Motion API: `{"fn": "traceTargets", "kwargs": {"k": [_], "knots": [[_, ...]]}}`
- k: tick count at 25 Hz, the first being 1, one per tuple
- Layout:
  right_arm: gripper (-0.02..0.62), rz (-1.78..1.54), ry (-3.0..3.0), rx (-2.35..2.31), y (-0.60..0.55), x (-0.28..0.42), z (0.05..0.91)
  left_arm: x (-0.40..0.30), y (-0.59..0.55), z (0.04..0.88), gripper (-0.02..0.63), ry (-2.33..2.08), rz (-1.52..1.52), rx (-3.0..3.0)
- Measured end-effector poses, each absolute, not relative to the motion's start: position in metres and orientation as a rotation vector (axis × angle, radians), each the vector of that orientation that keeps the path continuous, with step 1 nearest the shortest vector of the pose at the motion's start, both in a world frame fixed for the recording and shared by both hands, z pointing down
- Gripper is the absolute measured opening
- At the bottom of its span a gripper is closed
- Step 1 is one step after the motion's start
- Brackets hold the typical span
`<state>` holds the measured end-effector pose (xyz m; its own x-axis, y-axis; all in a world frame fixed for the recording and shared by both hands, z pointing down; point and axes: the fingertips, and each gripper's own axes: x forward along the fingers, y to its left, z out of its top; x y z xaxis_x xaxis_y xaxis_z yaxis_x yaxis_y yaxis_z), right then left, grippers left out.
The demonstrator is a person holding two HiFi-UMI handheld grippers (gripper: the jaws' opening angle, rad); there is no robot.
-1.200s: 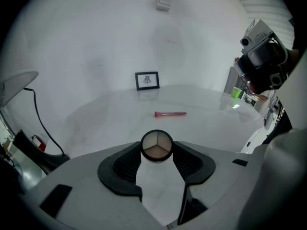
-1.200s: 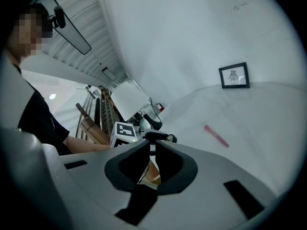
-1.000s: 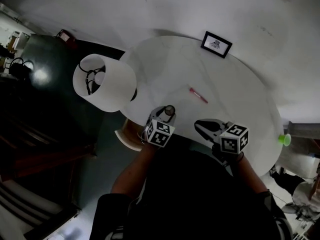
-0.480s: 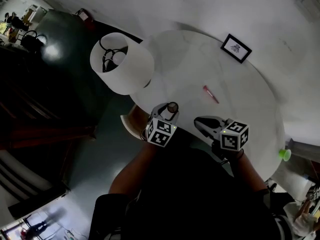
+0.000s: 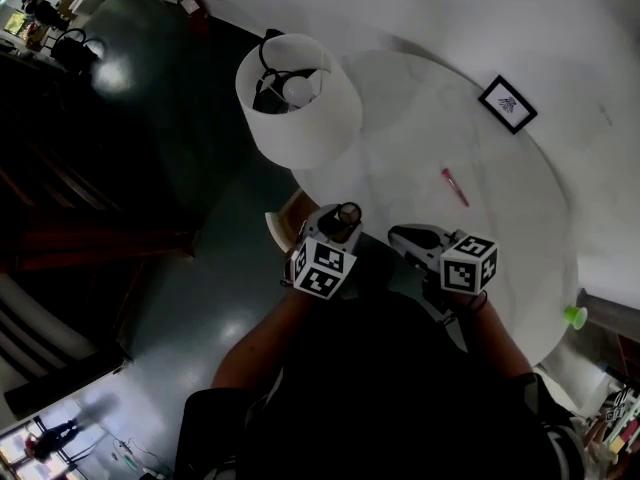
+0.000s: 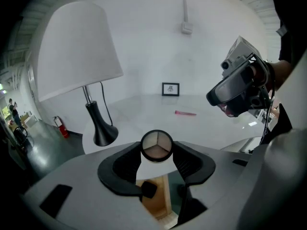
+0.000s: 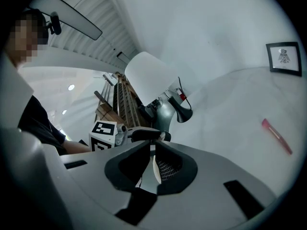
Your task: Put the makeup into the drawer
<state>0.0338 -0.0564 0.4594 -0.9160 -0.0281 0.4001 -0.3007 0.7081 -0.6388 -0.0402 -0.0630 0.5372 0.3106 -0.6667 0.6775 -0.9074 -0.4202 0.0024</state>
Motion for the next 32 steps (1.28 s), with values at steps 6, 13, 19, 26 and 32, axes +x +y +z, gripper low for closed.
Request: {"fn": "traceTargets", "kwargs": {"k": [6, 13, 19, 26, 32], "knots": [[0.017, 1.049, -2.536, 0.201, -0.035, -0.014, 0.461, -0.086, -0.047, 0.542, 0.218, -1.421, 0.857, 2.171], [0.017, 1.072, -2.485, 0.179, -0.014, -0.046, 0.477, -0.13, -0.036, 0.564, 0.218, -1.431, 0.857, 2.118], [0.017, 1.101, -2.463, 0.217, -0.005, -0.061, 0.494, -0.159, -0.032, 0.59, 0.218, -1.424, 0.878, 2.097], [0.017, 1.163, -2.437, 0.261, 0.02, -0.071, 0.524, -0.17, -0.027, 0.625, 0.218, -1.35, 0.983, 2.168], [0.017, 1.195, -2.39, 0.302, 0.04, -0.062, 0.546, -0.161, -0.04, 0.656, 0.218, -1.295, 1.023, 2.217]]}}
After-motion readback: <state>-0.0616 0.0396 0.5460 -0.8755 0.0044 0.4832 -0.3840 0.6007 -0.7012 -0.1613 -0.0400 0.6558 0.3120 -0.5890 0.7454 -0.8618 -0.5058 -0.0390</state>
